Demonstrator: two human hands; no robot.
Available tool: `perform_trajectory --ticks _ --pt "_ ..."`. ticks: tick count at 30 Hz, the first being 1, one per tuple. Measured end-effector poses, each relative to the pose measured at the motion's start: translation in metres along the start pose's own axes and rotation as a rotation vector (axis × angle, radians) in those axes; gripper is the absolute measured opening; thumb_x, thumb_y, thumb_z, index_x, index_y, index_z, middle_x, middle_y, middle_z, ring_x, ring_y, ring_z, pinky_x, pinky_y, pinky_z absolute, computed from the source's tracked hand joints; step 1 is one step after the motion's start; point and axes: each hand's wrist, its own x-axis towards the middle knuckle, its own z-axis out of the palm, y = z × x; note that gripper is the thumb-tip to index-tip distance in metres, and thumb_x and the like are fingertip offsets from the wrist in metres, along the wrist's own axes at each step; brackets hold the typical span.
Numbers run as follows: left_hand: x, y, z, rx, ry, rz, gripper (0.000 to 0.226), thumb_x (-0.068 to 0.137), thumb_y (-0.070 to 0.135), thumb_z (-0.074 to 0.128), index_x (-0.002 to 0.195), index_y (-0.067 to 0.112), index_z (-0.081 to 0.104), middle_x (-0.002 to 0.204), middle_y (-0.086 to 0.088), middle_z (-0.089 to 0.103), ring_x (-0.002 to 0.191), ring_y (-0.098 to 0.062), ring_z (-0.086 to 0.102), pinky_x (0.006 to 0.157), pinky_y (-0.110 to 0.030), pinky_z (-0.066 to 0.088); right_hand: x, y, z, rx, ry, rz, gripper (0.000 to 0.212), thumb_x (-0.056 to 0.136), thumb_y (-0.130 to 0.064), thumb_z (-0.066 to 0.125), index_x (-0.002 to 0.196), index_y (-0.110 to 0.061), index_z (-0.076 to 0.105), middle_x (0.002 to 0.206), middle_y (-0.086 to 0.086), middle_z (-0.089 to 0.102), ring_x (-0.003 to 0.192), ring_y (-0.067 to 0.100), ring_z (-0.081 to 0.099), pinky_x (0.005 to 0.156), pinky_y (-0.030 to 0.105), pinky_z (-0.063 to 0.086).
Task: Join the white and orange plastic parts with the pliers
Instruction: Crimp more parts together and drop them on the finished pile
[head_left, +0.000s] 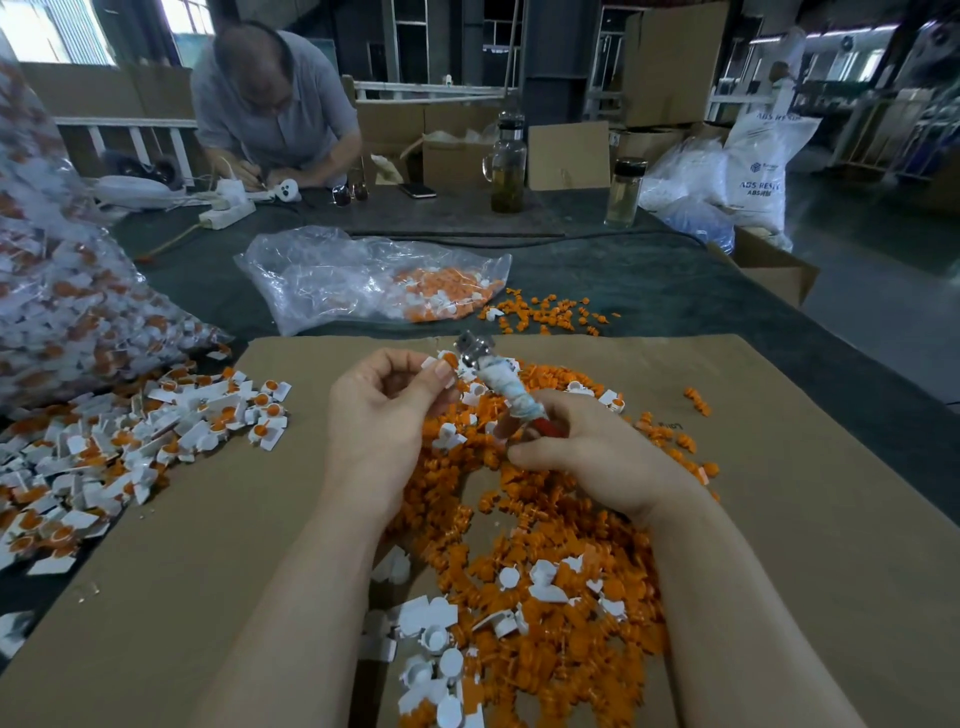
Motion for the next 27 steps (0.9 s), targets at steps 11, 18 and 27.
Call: perform_trajectory --ticks 11,18,27 --pt "0.0043 -0.0044 -0.0045 -0.029 -0.029 -0.002 0.003 0.089 0.009 0.068 0.087 0.011 0.069 0.074 0.001 0.074 0.071 -0.012 0.072 0.066 -0.018 0.055 -0.0002 -0.0023 0.0002 -0.058 -0.077 -0.038 0.013 0.088 -0.016 0.066 0.094 -0.027 0.064 0.088 -0.015 0.067 0.079 0.003 0.061 0.077 0.029 0.047" --pt "0.0037 -0.0029 -0.0035 -0.063 -0.019 -0.035 0.01 0.089 0.004 0.067 0.082 0.012 0.067 0.068 0.005 0.072 0.067 -0.009 0.07 0.066 -0.019 0.056 0.0007 -0.0034 0.0028 -0.074 -0.066 -0.035 0.021 0.086 0.001 0.058 0.09 -0.019 0.065 0.09 -0.009 0.068 0.073 -0.012 0.062 0.063 0.003 0.04" --pt "0.0042 -0.0023 -0.0031 -0.098 -0.02 -0.08 0.011 0.09 0.002 0.065 0.081 0.008 0.067 0.067 0.003 0.073 0.063 -0.008 0.069 0.064 -0.018 0.057 0.0027 -0.0036 0.0057 -0.183 -0.031 -0.03 0.024 0.087 -0.004 0.056 0.08 -0.026 0.063 0.069 -0.019 0.064 0.066 -0.007 0.058 0.056 0.012 0.038"
